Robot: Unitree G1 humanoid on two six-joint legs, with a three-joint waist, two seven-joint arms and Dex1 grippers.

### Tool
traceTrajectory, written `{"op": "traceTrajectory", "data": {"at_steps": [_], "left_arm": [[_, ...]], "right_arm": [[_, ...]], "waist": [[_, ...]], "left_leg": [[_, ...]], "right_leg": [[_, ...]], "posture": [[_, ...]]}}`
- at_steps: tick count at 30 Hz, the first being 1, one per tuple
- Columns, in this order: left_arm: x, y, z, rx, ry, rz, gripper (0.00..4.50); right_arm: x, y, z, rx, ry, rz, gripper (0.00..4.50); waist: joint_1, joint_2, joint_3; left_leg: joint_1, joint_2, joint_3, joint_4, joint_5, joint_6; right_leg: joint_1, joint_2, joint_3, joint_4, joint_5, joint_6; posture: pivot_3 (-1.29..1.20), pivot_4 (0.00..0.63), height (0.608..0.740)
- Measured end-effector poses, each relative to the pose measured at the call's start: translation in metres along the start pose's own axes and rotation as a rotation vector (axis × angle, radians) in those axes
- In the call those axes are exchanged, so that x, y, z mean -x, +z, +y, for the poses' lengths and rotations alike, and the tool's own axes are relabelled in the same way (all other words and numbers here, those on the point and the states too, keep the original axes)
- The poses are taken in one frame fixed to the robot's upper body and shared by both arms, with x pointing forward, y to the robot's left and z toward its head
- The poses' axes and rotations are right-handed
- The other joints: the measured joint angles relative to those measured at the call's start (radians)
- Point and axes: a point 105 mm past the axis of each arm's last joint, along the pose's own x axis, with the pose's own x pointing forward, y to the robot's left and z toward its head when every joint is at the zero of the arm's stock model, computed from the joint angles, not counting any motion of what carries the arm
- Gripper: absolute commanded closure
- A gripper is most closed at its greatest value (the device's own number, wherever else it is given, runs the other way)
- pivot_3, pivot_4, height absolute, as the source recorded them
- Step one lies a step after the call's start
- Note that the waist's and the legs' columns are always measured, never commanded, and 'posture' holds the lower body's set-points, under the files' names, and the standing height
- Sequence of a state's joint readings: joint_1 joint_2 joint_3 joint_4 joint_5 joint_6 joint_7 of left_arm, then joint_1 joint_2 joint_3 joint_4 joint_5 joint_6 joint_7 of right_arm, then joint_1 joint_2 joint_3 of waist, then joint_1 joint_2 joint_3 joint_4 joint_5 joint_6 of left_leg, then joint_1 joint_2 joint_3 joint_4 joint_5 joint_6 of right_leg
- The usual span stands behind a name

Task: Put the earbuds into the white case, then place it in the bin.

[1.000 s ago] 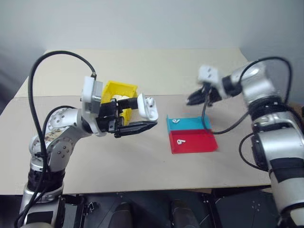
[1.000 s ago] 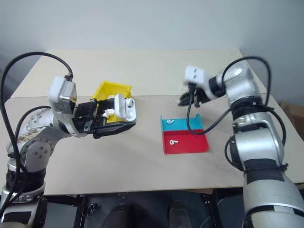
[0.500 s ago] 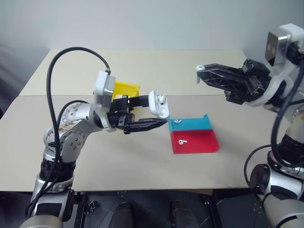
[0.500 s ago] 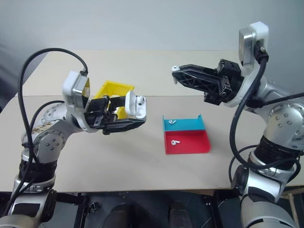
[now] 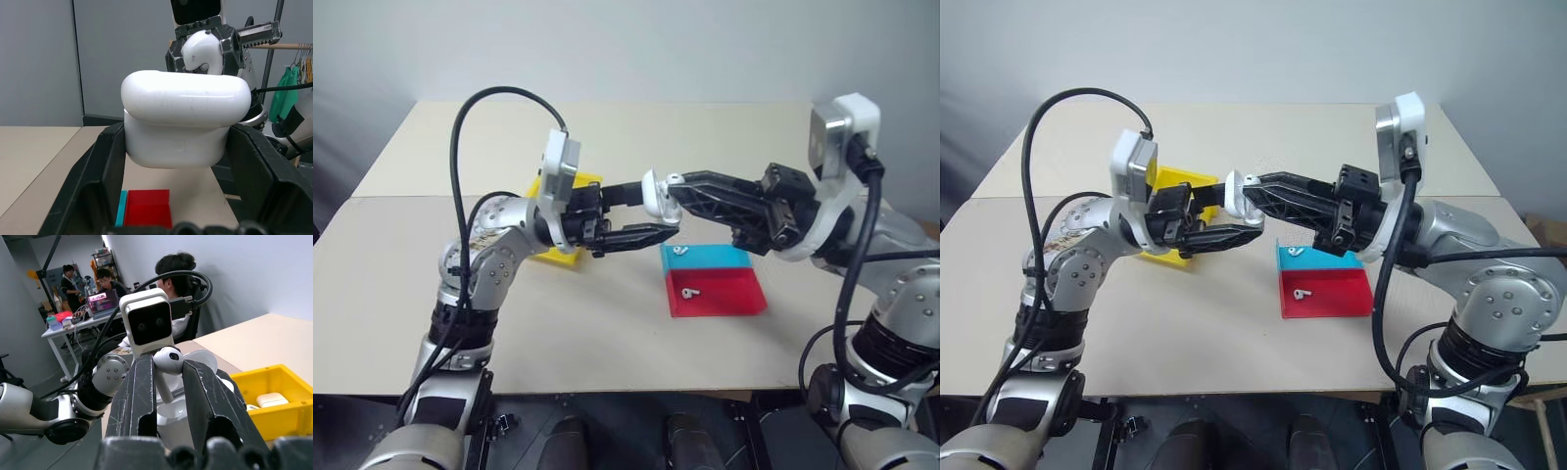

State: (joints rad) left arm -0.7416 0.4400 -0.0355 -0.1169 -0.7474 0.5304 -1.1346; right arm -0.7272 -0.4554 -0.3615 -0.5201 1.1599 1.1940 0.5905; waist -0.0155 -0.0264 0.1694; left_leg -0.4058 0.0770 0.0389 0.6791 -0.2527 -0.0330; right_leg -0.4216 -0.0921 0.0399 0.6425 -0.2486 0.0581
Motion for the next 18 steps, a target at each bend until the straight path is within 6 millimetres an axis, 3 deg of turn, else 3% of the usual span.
{"op": "traceTrajectory", "data": {"at_steps": [12, 18], "left_arm": [[0.0, -0.001, 0.0, -0.006, 0.002, 0.012, 1.69], [0.002, -0.002, 0.002, -0.007, 0.011, 0.015, 1.69]], "right_arm": [[0.002, -0.012, 0.001, 0.045, -0.023, 0.047, 3.89], [-0.001, -0.013, 0.001, 0.067, -0.018, 0.056, 1.93]], "waist": [[0.002, 0.0, 0.0], [0.002, 0.0, 0.0]], "left_leg": [[0.0, 0.0, 0.0, 0.0, 0.0, 0.0], [0.0, 0.0, 0.0, 0.0, 0.0, 0.0]], "right_leg": [[0.0, 0.0, 0.0, -0.001, 0.0, 0.0], [0.0, 0.0, 0.0, -0.001, 0.0, 0.0]], "posture": [[0.0, 0.15, 0.74], [0.0, 0.15, 0.74]]}}
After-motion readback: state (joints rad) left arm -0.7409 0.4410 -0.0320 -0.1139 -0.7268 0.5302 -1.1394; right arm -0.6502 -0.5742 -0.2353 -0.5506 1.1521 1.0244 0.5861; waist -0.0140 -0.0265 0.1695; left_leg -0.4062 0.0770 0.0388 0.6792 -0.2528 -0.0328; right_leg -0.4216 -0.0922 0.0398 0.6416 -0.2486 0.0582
